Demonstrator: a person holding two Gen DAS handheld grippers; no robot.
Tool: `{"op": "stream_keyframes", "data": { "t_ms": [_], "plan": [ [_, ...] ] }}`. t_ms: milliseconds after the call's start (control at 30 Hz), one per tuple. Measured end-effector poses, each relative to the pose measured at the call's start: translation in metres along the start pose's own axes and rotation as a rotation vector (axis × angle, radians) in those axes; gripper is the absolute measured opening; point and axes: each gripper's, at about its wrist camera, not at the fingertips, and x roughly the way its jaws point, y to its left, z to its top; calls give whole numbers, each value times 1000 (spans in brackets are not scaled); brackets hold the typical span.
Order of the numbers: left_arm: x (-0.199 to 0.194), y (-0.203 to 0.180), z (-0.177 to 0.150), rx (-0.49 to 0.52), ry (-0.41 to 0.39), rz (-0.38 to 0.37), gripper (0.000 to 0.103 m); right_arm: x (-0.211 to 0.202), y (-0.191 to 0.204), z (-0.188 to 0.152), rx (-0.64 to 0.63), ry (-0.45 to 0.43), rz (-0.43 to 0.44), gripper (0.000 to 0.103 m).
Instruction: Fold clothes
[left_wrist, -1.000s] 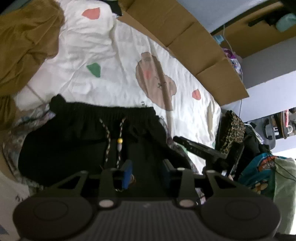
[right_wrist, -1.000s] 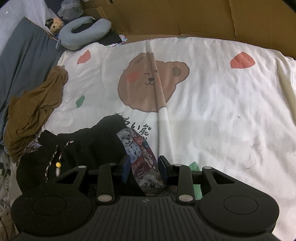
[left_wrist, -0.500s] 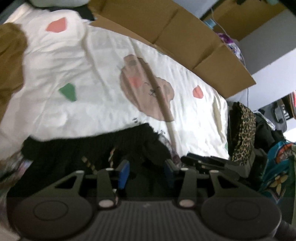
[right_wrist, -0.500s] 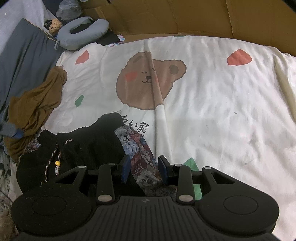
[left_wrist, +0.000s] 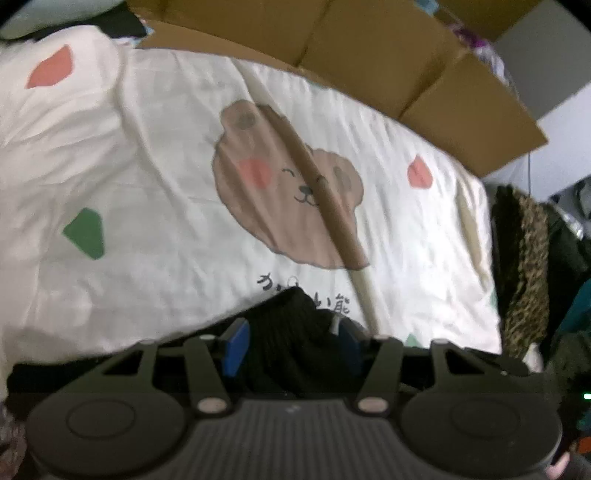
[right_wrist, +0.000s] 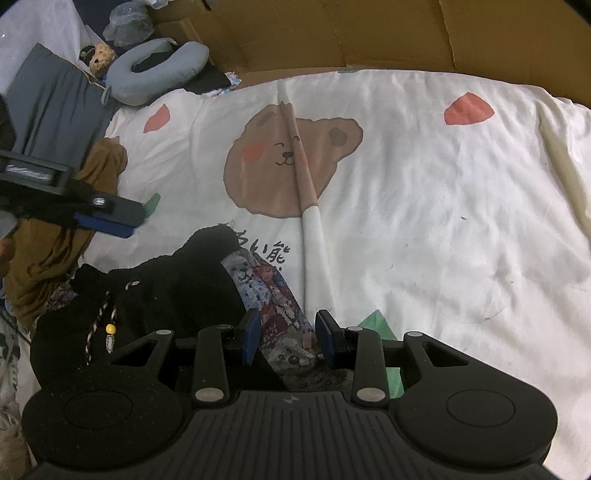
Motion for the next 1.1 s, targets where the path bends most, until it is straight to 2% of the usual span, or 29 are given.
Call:
{"op": "stream_keyframes", "data": {
  "t_ms": [133,233,367,600,767,833,933,1033,1067,1100],
  "plan": [
    [17,-5,3,4,10,35,56,-1,0,-3,-10,8,-4,40],
    [21,-12,3,61,-2,44,56,-2,-1,-5,-11,9,-7,40],
    [21,-7,6,45,-25,19,55,-4,-3,-4,-12,1,-32,40],
    [32,-5,16,93,-2,14,55,-3,-1,5,-23,-25,-34,40],
    [48,-3,20,70,38,-18,47,1,4,9,-44,-22,-38,40],
    [53,-6,20,89,54,-24,40,2,5,10,-48,-21,-38,40],
    [63,-10,22,119,80,-11,40,4,7,11,-46,-24,-36,40],
    [72,-6,23,103,107,-14,39,6,9,13,-46,-29,-28,40],
    [74,-5,23,98,115,-20,36,7,9,13,-51,-30,-29,40],
    [74,-4,22,96,115,-28,26,9,10,14,-57,-32,-30,40]
  ]
}}
